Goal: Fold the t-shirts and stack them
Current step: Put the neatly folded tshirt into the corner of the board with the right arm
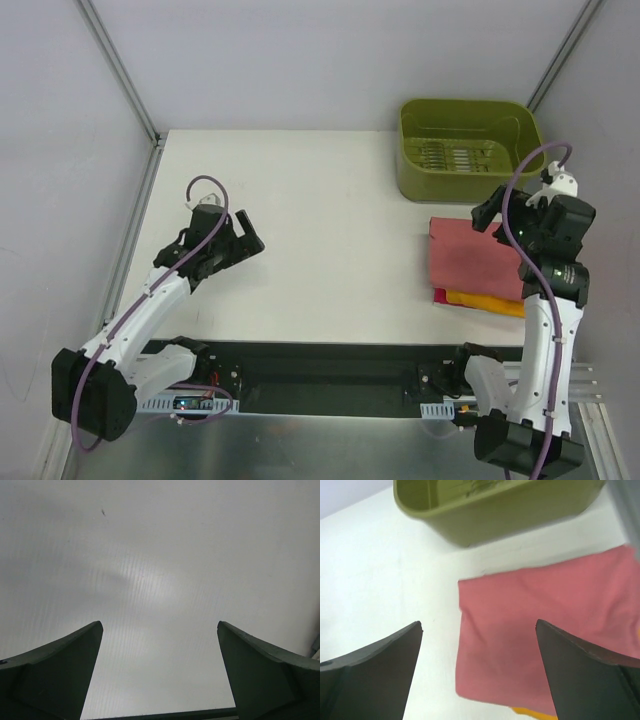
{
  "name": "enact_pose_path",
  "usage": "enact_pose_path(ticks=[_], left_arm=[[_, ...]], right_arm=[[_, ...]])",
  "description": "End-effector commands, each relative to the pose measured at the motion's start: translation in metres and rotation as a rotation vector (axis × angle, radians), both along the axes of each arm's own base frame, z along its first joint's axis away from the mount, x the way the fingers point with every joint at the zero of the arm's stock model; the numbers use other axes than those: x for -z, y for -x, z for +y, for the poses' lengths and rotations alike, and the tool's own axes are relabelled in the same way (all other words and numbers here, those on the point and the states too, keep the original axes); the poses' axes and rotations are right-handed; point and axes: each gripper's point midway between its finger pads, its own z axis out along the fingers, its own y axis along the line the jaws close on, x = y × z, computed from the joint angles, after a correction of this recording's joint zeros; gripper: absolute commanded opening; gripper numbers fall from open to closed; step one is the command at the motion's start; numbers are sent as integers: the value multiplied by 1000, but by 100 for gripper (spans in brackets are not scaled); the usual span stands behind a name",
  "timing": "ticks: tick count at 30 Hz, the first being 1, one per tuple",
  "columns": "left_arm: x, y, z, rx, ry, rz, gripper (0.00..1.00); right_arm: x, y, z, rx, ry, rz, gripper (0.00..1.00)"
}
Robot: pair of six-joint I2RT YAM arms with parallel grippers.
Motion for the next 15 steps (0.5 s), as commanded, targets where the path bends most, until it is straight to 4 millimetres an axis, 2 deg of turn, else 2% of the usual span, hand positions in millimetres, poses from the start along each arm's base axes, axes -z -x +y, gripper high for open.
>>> enact_pose_path(ticks=[1, 3, 4, 6, 8, 9, 10, 11, 13, 15], left_arm=[[-45, -8, -3, 23, 47, -130, 99], [-54, -8, -1, 15, 50, -163, 99], [-58, -9, 1, 9, 47, -178, 99], [-65, -7, 3, 1, 50, -206, 99], [-70, -5, 3, 8, 51, -227, 99], [-75, -4, 4, 12, 52, -245, 99], [-77, -3, 4, 13, 54, -251, 99], [-80, -2, 4, 12, 58, -259, 99], [-82, 2, 6, 4, 62, -274, 99], [-83, 4, 8, -7, 67, -286, 99]], right_arm=[[8, 1, 39, -143, -127, -63, 100], [15, 11, 42, -126, -135, -77, 100], [32, 12, 41, -111, -140, -60, 100], [41, 20, 43, -116, -144, -55, 100], [62, 30, 50, -144, -162, -3, 100], [65, 34, 55, -161, -169, -11, 100], [64, 34, 64, -209, -182, -38, 100], [79, 36, 71, -240, -213, -22, 100], [70, 38, 95, -357, -276, -85, 100], [77, 41, 111, -414, -328, -74, 99]])
